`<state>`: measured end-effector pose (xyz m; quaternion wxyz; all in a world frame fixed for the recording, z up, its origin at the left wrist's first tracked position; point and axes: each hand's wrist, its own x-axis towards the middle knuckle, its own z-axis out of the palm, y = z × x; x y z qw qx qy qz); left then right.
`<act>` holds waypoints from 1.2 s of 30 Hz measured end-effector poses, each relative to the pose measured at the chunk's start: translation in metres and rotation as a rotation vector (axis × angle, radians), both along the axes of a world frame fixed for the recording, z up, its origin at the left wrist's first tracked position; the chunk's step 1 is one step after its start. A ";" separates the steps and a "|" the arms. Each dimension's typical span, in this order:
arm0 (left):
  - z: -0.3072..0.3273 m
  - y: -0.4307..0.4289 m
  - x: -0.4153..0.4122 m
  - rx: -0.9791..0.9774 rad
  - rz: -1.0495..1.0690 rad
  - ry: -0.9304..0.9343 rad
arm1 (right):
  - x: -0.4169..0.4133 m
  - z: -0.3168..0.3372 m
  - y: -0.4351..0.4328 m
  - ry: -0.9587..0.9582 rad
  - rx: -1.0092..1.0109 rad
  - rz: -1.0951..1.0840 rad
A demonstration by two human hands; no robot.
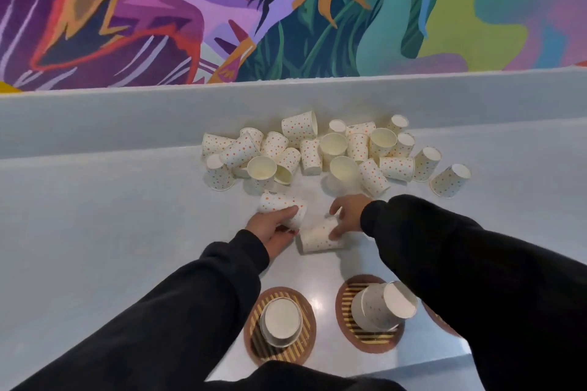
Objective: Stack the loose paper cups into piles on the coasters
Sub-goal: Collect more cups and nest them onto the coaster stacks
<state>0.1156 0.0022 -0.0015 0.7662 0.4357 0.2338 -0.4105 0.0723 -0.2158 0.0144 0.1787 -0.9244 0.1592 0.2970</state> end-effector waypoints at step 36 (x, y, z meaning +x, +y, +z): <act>0.132 -0.004 -0.055 0.179 -0.444 -0.933 | -0.101 0.135 0.007 -0.085 1.134 -0.463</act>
